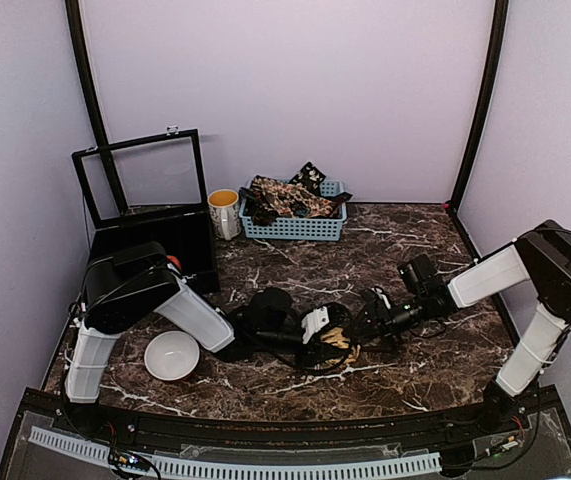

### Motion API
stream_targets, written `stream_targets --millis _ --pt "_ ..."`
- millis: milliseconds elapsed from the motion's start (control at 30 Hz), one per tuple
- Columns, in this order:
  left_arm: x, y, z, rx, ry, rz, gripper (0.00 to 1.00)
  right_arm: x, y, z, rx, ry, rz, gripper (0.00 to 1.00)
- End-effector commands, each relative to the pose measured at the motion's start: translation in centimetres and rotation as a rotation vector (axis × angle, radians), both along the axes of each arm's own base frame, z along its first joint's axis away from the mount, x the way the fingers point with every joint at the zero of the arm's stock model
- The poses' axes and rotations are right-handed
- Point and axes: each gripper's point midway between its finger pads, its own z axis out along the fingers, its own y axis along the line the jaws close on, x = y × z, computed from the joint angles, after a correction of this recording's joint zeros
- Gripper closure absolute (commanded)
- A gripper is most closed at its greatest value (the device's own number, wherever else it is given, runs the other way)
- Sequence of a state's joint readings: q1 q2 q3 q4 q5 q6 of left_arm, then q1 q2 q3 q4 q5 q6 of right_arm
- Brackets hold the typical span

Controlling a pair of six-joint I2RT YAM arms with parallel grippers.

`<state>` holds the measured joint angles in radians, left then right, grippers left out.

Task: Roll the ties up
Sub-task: Pick up the tie from the center of the board.

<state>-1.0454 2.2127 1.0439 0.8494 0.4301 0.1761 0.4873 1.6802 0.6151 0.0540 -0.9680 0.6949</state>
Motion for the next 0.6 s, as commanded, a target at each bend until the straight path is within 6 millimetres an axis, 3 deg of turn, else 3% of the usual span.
stream_targets --millis 0,367,467,567 --pt "-2.7 3.8 -7.5 0.257 0.133 -0.023 0.73 0.4 1.3 1.2 0.033 -0.072 0.033 0.28" --pt "-3.0 3.9 -7.5 0.255 0.138 -0.035 0.73 -0.3 2.4 2.0 0.049 -0.111 0.095 0.29" --pt "-3.0 3.9 -7.5 0.256 0.140 -0.037 0.72 -0.3 2.6 1.3 0.020 -0.112 0.112 0.39" --pt "-3.0 3.8 -7.4 0.249 0.141 -0.035 0.71 -0.4 2.3 0.0 -0.017 -0.101 0.113 0.60"
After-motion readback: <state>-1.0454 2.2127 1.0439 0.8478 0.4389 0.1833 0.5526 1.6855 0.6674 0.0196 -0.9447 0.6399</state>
